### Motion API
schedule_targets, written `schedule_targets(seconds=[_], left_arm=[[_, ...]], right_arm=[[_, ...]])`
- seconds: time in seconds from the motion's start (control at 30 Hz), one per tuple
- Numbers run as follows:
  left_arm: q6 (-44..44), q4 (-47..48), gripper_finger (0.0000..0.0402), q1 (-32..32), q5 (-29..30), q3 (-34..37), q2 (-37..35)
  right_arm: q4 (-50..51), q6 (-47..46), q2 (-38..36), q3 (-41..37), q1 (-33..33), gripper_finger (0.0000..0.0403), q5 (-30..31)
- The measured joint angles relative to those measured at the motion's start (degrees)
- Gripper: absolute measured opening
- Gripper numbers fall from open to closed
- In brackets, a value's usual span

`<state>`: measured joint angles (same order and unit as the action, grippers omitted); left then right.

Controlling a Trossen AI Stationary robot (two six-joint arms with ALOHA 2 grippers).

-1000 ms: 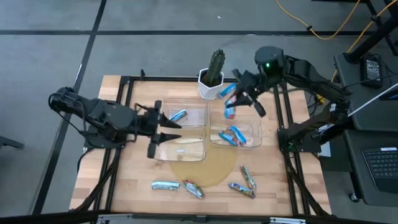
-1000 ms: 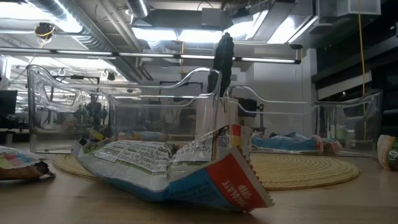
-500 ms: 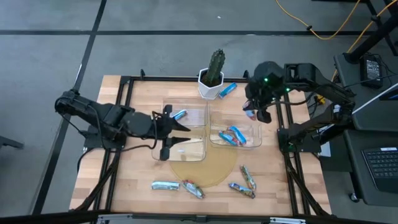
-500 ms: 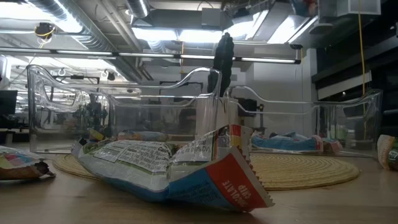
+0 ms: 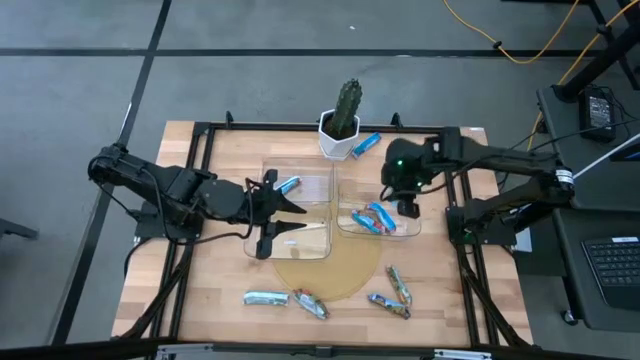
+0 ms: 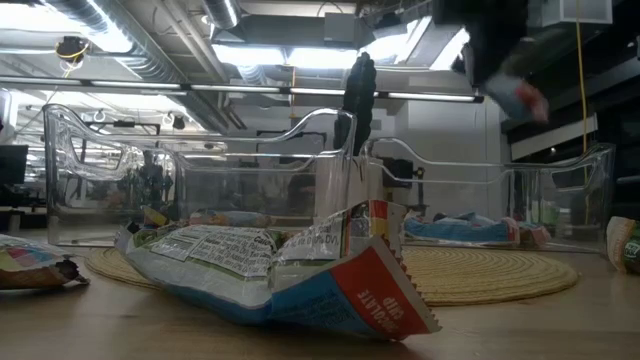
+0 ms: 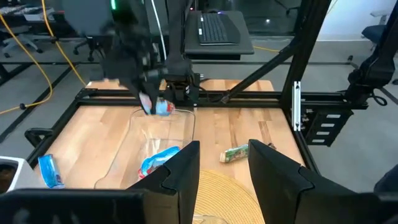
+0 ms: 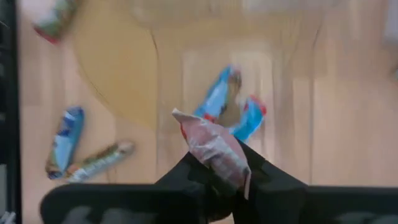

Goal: Pick and place Granola Bars by type
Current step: Put the left red granola bar into the right bin

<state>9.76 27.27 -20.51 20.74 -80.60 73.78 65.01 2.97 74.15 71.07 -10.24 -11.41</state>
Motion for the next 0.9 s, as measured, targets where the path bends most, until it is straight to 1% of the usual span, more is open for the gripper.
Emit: schedule_targets(seconds=[0.1,0.23,0.43,0.57,0.7,0.8,0.9], left_arm=[[-0.03,0.0,0.0127,0.0,-0.01,0.0,0.0],[-0.74,0.0,0.0128,0.0,0.06,0.0,0.0],[-0.52,-0.02,0.0127,0.0,0.1,0.0,0.0],[0.08,-0.21,0.0128,0.0,0.12,0.0,0.0],[0.16,-0.49,0.0127,0.0,0.14,0.0,0.0],[0.17,-0.5,0.0127,0.0,0.62,0.0,0.0],[0.21,-0.51,0.0128,0.0,0.78,0.0,0.0]], right_arm=[[-2.74,-1.22,0.58,-4.54,0.0,0.0038,2.45],[-7.48,-1.27,1.77,-9.04,0.0,0.005,2.96],[-13.46,-0.96,3.59,-15.1,-0.02,0.0031,2.98],[-14.36,-0.78,4.53,-16.35,-0.02,0.0036,3.42],[-15.92,1.01,5.47,-17.3,-0.12,0.0052,7.48],[-18.87,1.81,6.39,-18.05,-0.55,0.0045,7.77],[-19.56,2.18,7.27,-18.12,-0.59,0.0033,7.92]])
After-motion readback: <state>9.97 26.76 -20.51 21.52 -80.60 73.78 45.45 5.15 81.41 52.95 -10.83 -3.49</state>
